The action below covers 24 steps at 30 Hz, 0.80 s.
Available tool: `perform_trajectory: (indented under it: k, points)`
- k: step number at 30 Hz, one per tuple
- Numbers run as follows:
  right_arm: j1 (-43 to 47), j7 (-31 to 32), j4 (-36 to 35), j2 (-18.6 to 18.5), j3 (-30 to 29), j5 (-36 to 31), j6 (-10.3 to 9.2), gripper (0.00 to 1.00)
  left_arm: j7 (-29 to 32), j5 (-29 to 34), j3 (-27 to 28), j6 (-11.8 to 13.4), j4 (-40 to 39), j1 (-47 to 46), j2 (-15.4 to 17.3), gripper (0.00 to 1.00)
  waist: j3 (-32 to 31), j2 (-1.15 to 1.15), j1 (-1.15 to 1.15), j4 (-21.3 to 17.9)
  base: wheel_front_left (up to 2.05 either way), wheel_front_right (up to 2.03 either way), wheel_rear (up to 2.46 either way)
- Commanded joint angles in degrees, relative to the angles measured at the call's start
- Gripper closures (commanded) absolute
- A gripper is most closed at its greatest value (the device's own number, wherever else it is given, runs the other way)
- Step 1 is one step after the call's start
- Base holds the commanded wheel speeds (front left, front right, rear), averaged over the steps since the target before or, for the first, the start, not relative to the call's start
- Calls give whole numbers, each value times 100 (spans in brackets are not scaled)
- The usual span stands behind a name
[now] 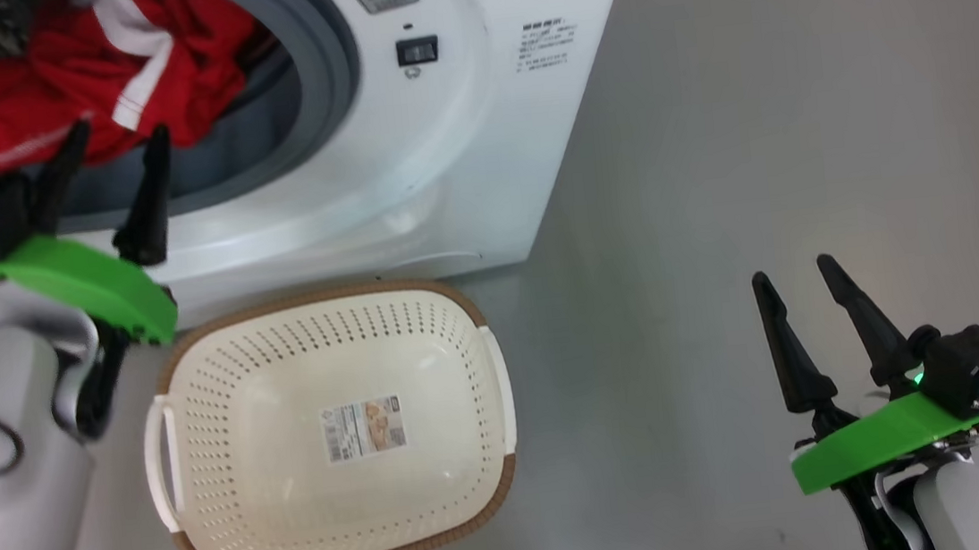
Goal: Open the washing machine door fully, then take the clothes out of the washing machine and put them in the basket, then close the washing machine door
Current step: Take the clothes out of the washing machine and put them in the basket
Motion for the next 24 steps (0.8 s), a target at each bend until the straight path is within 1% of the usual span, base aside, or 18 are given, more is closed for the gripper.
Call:
perform_trajectory:
  k: [1, 6, 13, 24]
  points:
    - [-96, -52, -156, -16, 141, 93, 36, 0, 32, -49, 76, 9, -27, -214, 281, 0, 343, 0, 0, -130, 0, 0, 0]
    - [-267, -52, -196, -16, 237, 157, 36, 0, 177, -325, -424, 9, 498, -916, 363, 0, 611, 0, 0, -197, 0, 0, 0]
    - [-377, -52, -211, -15, 409, 236, 36, 0, 253, -642, -1033, 9, 1080, -1489, 481, 0, 813, 0, 0, -308, 0, 0, 0]
    - [-388, -52, -239, -15, 477, 293, 36, 0, 158, -1034, -1530, 9, 1808, -2064, 565, 0, 969, 0, 0, -460, 0, 0, 0]
